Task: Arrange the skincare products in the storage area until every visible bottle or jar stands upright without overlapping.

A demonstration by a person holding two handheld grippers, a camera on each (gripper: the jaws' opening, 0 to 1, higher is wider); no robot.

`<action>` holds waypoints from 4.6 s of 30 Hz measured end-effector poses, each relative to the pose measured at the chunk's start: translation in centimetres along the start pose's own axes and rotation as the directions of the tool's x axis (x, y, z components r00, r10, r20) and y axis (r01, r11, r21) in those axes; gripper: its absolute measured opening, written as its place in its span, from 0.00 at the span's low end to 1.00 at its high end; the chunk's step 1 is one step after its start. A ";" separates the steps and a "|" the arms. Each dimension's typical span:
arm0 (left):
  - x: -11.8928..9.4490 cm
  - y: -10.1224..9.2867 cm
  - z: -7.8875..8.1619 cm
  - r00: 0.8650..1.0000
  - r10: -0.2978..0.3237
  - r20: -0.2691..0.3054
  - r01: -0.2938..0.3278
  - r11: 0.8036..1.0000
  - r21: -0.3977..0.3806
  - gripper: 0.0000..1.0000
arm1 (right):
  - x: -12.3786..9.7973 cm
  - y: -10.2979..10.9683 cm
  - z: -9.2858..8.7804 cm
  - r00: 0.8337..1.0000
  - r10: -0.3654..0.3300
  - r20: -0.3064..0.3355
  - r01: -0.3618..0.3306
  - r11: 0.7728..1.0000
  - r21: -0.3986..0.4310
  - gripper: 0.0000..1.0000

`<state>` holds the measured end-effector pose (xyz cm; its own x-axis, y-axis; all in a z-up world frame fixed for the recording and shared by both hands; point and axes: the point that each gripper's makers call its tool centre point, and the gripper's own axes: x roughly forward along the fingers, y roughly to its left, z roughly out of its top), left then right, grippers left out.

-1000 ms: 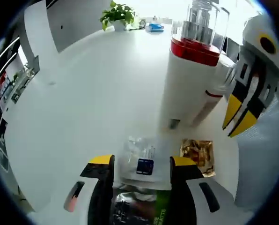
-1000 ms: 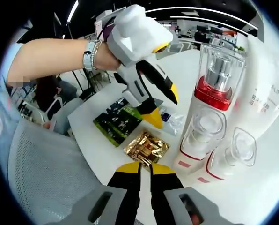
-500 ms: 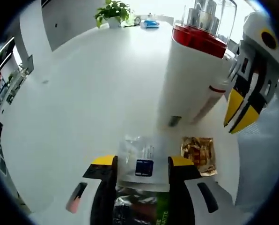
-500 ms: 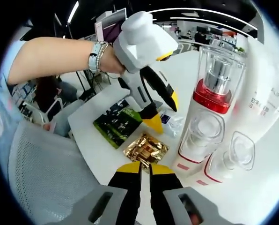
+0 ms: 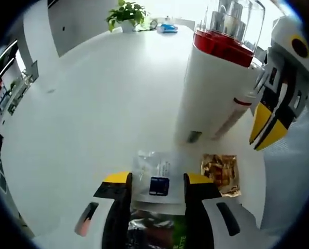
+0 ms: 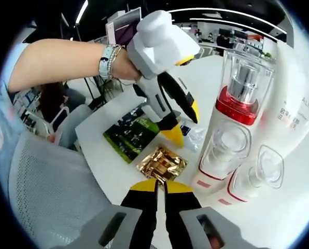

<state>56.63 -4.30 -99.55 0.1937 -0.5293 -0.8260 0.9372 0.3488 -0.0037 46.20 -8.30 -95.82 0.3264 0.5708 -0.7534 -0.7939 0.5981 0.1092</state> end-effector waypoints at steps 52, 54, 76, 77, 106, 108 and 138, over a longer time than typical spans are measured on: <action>-9.5 -4.3 -14.2 0.871 0.471 0.136 -0.267 0.689 -0.674 0.30 | 7.8 6.7 3.3 1.000 -0.013 -0.009 0.010 0.962 -0.274 0.00; -9.3 -3.9 -13.6 0.867 0.471 0.163 -0.252 0.696 -0.672 0.30 | 8.2 6.6 2.2 0.999 -0.011 -0.043 -0.001 0.964 -0.265 0.00; -8.8 -4.3 -12.8 0.867 0.470 0.166 -0.273 0.727 -0.630 0.26 | 7.9 6.1 1.7 1.000 0.009 -0.008 -0.010 0.979 -0.204 0.00; -8.9 -4.2 -12.8 0.867 0.469 0.168 -0.271 0.727 -0.630 0.26 | 7.9 6.1 1.7 1.000 0.010 -0.007 -0.011 0.980 -0.200 0.00; -19.9 -3.2 -9.1 0.573 0.794 0.203 -0.540 0.552 -0.636 0.34 | -9.1 0.4 6.4 0.920 0.097 0.379 -0.056 0.991 -0.119 0.00; -20.7 -3.4 -9.5 0.538 0.821 0.192 -0.539 0.510 -0.670 0.36 | -12.1 -2.9 6.1 0.896 -0.008 0.444 0.051 0.995 -0.084 0.00; -22.5 -7.7 -7.6 0.363 0.930 0.053 -0.650 0.293 -0.701 0.61 | -22.1 -16.0 -1.6 0.680 -0.429 0.595 0.284 0.902 0.326 0.24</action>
<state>42.86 10.87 -85.21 0.9576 0.0917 -0.2732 -0.0543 0.9885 0.1413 50.86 -31.39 -81.99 0.8675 0.4661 -0.1737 -0.4561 0.8847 0.0960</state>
